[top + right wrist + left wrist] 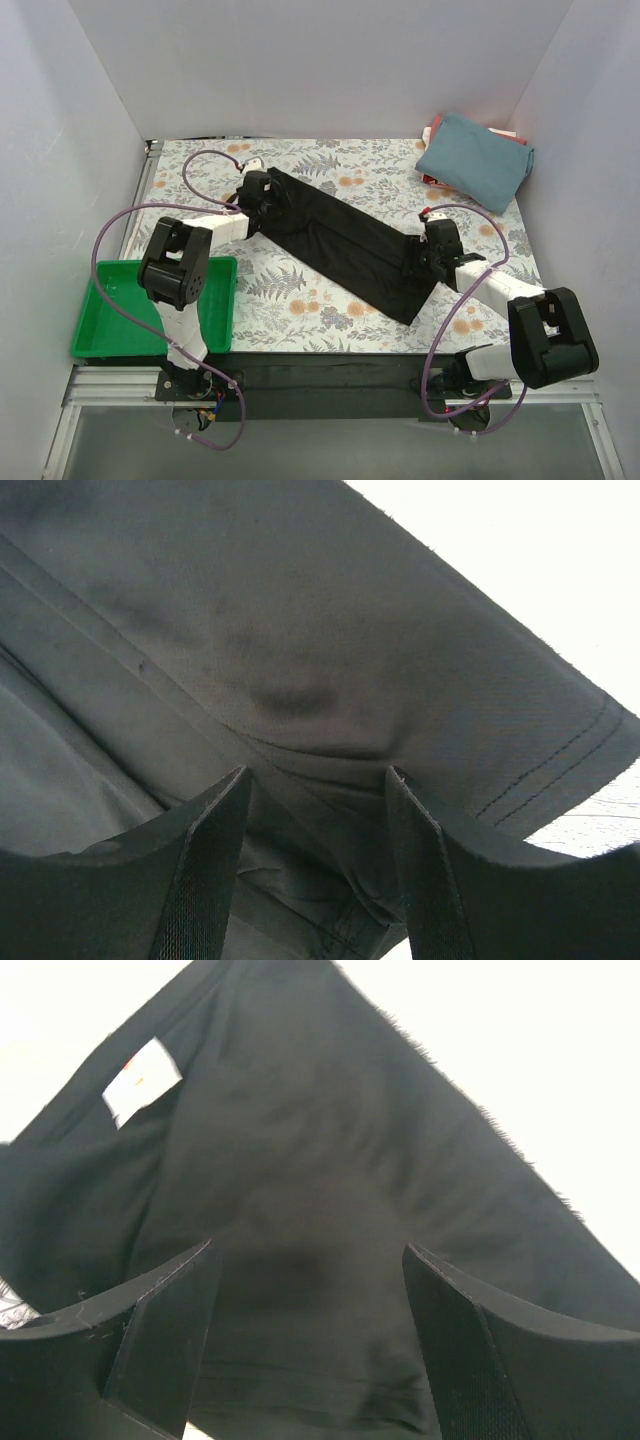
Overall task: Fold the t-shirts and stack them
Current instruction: Fold the tshirt
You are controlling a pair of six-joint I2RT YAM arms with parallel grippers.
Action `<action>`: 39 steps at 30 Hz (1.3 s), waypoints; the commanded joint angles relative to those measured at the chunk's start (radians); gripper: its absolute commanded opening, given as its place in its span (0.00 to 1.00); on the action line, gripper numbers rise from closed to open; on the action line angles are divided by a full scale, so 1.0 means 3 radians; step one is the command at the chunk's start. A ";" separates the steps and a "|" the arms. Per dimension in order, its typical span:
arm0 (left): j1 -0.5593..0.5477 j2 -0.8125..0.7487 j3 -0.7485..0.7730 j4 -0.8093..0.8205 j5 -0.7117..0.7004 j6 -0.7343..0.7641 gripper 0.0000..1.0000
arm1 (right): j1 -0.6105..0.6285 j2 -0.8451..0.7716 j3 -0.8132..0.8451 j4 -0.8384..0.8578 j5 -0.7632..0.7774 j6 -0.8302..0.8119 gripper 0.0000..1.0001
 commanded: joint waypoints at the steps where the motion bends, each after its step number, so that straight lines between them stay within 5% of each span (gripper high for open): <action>1: 0.0089 0.0090 -0.0064 0.0040 0.0144 -0.0179 0.72 | 0.0011 0.0005 -0.0021 0.0198 -0.0116 -0.0061 0.63; 14: 0.0176 0.0780 0.0554 0.0004 0.0512 0.0009 0.72 | 0.0011 -0.0122 -0.0297 0.0147 -0.0791 0.0301 0.63; 26: 0.0176 0.1302 0.1122 0.0137 0.1406 0.0572 0.72 | 0.0062 -0.0644 -0.0624 0.0060 -0.1149 0.0542 0.63; 39: 0.0171 0.0935 0.1071 0.0224 0.1515 0.0552 0.72 | 0.0251 -0.1012 -0.0298 -0.0333 -0.0990 0.0328 0.63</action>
